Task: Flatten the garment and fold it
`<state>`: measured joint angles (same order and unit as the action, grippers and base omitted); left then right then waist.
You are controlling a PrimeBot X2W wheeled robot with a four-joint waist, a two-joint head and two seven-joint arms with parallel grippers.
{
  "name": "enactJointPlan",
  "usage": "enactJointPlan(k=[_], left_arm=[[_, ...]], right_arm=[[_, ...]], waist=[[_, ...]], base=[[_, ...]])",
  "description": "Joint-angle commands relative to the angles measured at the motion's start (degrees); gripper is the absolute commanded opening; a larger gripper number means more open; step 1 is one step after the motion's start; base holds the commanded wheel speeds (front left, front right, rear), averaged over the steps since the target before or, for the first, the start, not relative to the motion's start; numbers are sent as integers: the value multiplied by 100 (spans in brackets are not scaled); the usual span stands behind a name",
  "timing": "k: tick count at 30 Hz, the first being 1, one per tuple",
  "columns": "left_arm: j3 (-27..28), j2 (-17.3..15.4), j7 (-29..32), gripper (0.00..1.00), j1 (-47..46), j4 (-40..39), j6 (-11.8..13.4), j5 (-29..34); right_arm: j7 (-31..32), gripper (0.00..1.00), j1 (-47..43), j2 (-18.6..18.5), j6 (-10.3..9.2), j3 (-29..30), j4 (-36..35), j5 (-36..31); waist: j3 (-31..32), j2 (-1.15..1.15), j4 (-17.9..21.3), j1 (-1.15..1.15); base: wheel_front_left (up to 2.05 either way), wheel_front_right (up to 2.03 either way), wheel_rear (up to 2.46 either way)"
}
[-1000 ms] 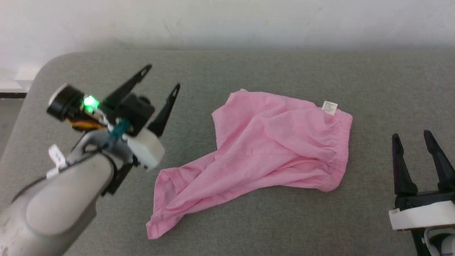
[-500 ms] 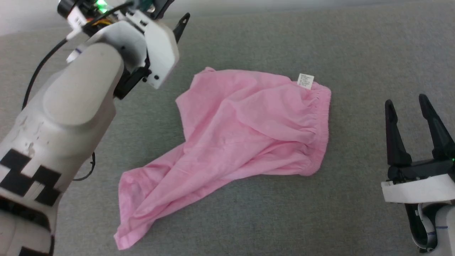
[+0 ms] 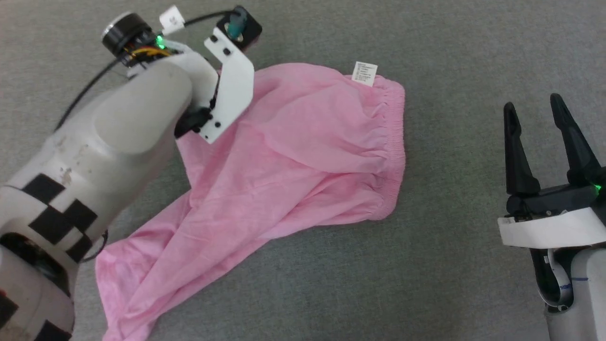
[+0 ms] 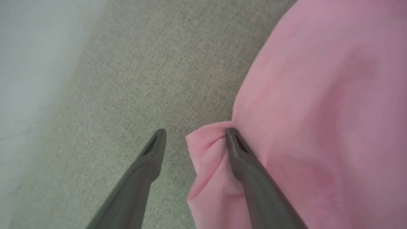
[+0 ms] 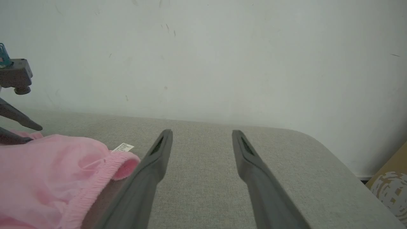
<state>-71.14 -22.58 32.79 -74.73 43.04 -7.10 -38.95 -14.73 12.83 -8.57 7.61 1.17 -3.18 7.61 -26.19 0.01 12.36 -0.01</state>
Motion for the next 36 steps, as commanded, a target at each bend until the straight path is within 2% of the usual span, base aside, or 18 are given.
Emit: enactJointPlan(k=[1, 6, 7, 8, 14, 19, 21, 26, 32, 33, 34, 36], left_arm=[[-114, -74, 128, 100, 115, 46, -37, -85], [-210, -292, 575, 100, 112, -241, -38, -351], [-214, -331, 598, 37, 109, -325, -38, -347], [-216, -362, 570, 0, 106, -413, -38, -326], [-210, -474, -27, 0, -52, -661, -38, -738], [121, -556, -1054, 0, -170, -193, -25, -924], [196, -626, -1308, 0, -63, -12, 63, -946], [324, -871, -1565, 0, 508, 511, 147, -1227], [465, -824, -1955, 0, 1072, 983, 193, -1512], [490, -787, -2076, 32, 1103, 1027, 210, -1523], [501, -754, -2236, 100, 1112, 1055, 231, -1497], [522, -708, -2706, 100, 1058, 1078, 339, -1366]], right_arm=[[-27, 100, 65, 29, -12, -8, 17, 8], [-27, 100, 77, 25, -12, 51, 55, -15], [-27, 100, 73, 22, -12, 62, 59, -18], [-27, 100, 66, 18, -12, 78, 60, -22], [-27, 100, -43, -73, -12, 180, 27, -50], [-27, 100, -107, -135, -12, 164, 16, -78], [-27, 100, -138, -140, -12, 163, 34, -92], [-27, 100, -209, -133, -12, 150, 67, -113], [-27, 100, -218, -184, -12, 53, 163, -92], [-27, 100, -202, -220, -12, 23, 175, -88], [-27, 100, -177, -266, -12, -18, 186, -87], [-27, 100, -85, -376, -12, -131, 203, -77]], waist=[[-175, -1, 169, 1], [-134, -1, 102, 1], [-109, -1, 72, 1], [-78, -1, 32, 1], [148, -1, -354, 1], [348, -1, -632, 1], [418, -1, -699, 1], [479, -1, -763, 1], [525, -1, -784, 1], [549, -1, -802, 1], [575, -1, -821, 1], [639, -1, -857, 1]], base=[[0, 0, 0], [0, 0, 0], [0, 0, 0], [0, 0, 0], [0, 0, 0], [0, 0, 0], [0, 0, 0], [0, 0, 0], [0, 0, 0], [0, 0, 0], [0, 0, 0], [0, 0, 0]])
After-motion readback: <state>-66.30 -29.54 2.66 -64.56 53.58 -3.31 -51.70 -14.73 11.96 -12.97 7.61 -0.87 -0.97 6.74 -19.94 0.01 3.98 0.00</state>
